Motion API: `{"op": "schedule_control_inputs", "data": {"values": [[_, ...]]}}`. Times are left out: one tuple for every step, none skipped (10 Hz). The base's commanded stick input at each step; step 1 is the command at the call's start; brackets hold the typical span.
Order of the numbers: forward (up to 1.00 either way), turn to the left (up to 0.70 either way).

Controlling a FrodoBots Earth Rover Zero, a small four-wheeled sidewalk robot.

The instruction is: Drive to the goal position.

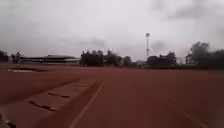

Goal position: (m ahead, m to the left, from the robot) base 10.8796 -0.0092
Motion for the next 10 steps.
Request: {"op": "schedule_control_inputs", "data": {"values": [[0.50, 0.00], [0.50, 0.00], [0.50, 0.00], [0.50, 0.00], [0.50, 0.00], [0.50, 0.00], [0.50, 0.00], [0.50, -0.07], [0.50, -0.21], [0.50, -0.34]]}}
